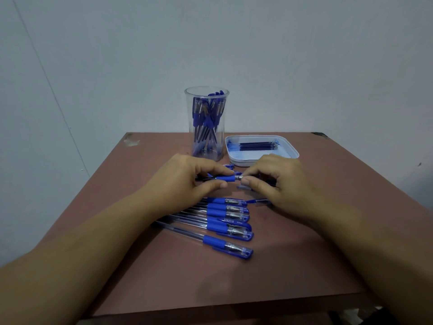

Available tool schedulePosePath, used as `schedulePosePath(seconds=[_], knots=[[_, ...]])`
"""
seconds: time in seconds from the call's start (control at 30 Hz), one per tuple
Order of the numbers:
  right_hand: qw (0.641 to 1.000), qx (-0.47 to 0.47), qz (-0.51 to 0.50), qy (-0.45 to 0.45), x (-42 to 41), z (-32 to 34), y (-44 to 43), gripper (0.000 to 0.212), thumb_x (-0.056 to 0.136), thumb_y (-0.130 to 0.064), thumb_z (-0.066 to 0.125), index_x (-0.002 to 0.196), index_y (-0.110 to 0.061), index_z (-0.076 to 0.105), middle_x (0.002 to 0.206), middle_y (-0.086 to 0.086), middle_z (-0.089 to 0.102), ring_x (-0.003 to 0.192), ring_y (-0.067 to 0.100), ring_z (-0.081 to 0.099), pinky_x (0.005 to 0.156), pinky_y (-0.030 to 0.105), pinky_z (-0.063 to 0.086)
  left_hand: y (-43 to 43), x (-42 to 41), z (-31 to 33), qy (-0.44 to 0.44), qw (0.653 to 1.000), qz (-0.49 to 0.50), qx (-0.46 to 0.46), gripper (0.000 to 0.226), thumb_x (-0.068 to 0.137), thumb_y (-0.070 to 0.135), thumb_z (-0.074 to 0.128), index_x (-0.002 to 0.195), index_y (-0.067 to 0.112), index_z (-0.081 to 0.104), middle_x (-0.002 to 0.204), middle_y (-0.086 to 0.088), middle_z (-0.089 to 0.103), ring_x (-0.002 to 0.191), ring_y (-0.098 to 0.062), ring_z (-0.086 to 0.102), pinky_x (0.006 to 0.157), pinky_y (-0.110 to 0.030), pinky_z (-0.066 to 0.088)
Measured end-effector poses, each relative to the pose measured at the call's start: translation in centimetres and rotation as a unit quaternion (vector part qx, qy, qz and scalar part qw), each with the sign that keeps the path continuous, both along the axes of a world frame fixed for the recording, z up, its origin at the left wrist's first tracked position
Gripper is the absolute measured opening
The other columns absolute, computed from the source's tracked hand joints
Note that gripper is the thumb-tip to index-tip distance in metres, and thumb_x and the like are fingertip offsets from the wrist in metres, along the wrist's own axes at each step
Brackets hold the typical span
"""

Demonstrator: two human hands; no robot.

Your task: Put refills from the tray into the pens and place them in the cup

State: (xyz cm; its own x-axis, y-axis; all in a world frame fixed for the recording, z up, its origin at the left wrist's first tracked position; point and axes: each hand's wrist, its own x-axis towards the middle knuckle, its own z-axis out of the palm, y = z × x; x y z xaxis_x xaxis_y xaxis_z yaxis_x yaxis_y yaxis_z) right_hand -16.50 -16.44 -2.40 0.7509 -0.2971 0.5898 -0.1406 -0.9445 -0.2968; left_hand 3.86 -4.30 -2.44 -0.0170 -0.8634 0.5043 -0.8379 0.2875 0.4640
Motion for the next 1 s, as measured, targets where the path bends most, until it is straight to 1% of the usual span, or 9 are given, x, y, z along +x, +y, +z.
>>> schedulePosePath(seconds=[0.1, 0.2, 0.33, 0.43, 0.53, 0.6, 0.77, 0.87, 1.0], knots=[[1.0, -0.001, -0.001, -0.025, 0.26, -0.23, -0.01, 0.008, 0.085, -0.025, 0.073, 0.092, -0.02, 0.072, 0.08, -0.012, 0.063, 0.074, 0.007, 0.057, 0.066, 0.016, 0.043, 0.03, -0.11, 0.02, 0.007, 1.0, -0.003, -0.006, 0.026, 0.083, 0.031, 0.074, 0.108, 0.04, 0.071, 0.088, 0.034, 0.063, 0.082, 0.008, 0.065, 0.072, -0.01, 0.049], [0.999, -0.001, 0.002, -0.041, 0.25, -0.04, 0.19, 0.013, 0.081, -0.018, 0.078, 0.093, -0.019, 0.071, 0.082, -0.019, 0.061, 0.075, 0.004, 0.057, 0.066, 0.015, 0.045, 0.0, -0.08, 0.05, 0.022, 1.0, -0.006, -0.002, 0.026, 0.083, 0.032, 0.072, 0.11, 0.036, 0.072, 0.089, 0.03, 0.066, 0.08, 0.003, 0.066, 0.071, -0.014, 0.052], [0.999, 0.036, -0.001, -0.04, 0.18, -0.01, 0.47, 0.014, 0.084, -0.029, 0.072, 0.096, -0.021, 0.069, 0.084, -0.015, 0.062, 0.077, 0.009, 0.057, 0.066, 0.014, 0.043, -0.03, -0.11, 0.08, 0.026, 1.0, -0.007, -0.012, 0.026, 0.084, 0.028, 0.075, 0.108, 0.036, 0.073, 0.085, 0.032, 0.067, 0.077, 0.001, 0.067, 0.069, -0.014, 0.05], [0.999, 0.027, -0.001, -0.038, 0.51, -0.22, 0.36, 0.017, 0.09, -0.033, 0.062, 0.094, -0.02, 0.07, 0.082, -0.014, 0.062, 0.075, 0.004, 0.055, 0.066, 0.012, 0.039, 0.04, -0.12, 0.15, 0.023, 0.999, -0.008, -0.021, 0.026, 0.084, 0.03, 0.074, 0.109, 0.036, 0.072, 0.088, 0.031, 0.067, 0.08, 0.001, 0.067, 0.071, -0.017, 0.053], [0.999, 0.009, -0.004, -0.034, 0.65, -0.33, 0.23, 0.012, 0.086, -0.027, 0.069, 0.096, -0.019, 0.069, 0.084, -0.014, 0.062, 0.074, 0.005, 0.055, 0.066, 0.012, 0.039, 0.03, -0.14, 0.19, 0.02, 1.0, -0.006, -0.021, 0.026, 0.083, 0.031, 0.074, 0.109, 0.037, 0.072, 0.088, 0.031, 0.066, 0.079, 0.0, 0.068, 0.072, -0.022, 0.055], [0.999, 0.013, -0.002, -0.033, 0.48, -0.33, 0.3, 0.018, 0.084, -0.027, 0.074, 0.098, -0.023, 0.065, 0.087, -0.015, 0.062, 0.075, 0.009, 0.055, 0.066, 0.014, 0.041, 0.07, -0.13, 0.18, 0.02, 0.999, -0.006, -0.027, 0.026, 0.083, 0.03, 0.074, 0.109, 0.038, 0.072, 0.09, 0.03, 0.068, 0.08, 0.001, 0.068, 0.073, -0.023, 0.055], [0.999, 0.015, -0.001, -0.043, 0.57, -0.18, 0.47, 0.013, 0.088, -0.028, 0.066, 0.098, -0.019, 0.069, 0.085, -0.011, 0.063, 0.074, 0.008, 0.055, 0.065, 0.014, 0.041, 0.06, -0.08, 0.24, 0.016, 1.0, -0.003, -0.026, 0.027, 0.084, 0.032, 0.073, 0.11, 0.037, 0.072, 0.093, 0.023, 0.071, 0.082, 0.001, 0.068, 0.075, -0.025, 0.056], [0.999, -0.004, -0.001, -0.038, 0.56, -0.17, 0.4, 0.013, 0.085, -0.022, 0.072, 0.098, -0.019, 0.069, 0.086, -0.01, 0.064, 0.074, 0.008, 0.055, 0.066, 0.015, 0.043, 0.02, -0.06, 0.23, 0.017, 1.0, -0.002, -0.023, 0.027, 0.083, 0.032, 0.074, 0.109, 0.038, 0.072, 0.093, 0.022, 0.072, 0.081, 0.002, 0.067, 0.074, -0.023, 0.055], [0.998, 0.02, -0.001, -0.055, 0.4, -0.12, 0.65, 0.019, 0.083, -0.031, 0.072, 0.1, -0.023, 0.067, 0.087, -0.011, 0.065, 0.075, 0.01, 0.057, 0.066, 0.016, 0.044, 0.04, -0.05, 0.23, 0.023, 0.999, 0.0, -0.024, 0.026, 0.083, 0.031, 0.074, 0.108, 0.039, 0.072, 0.091, 0.027, 0.07, 0.081, 0.002, 0.068, 0.074, -0.022, 0.055]])
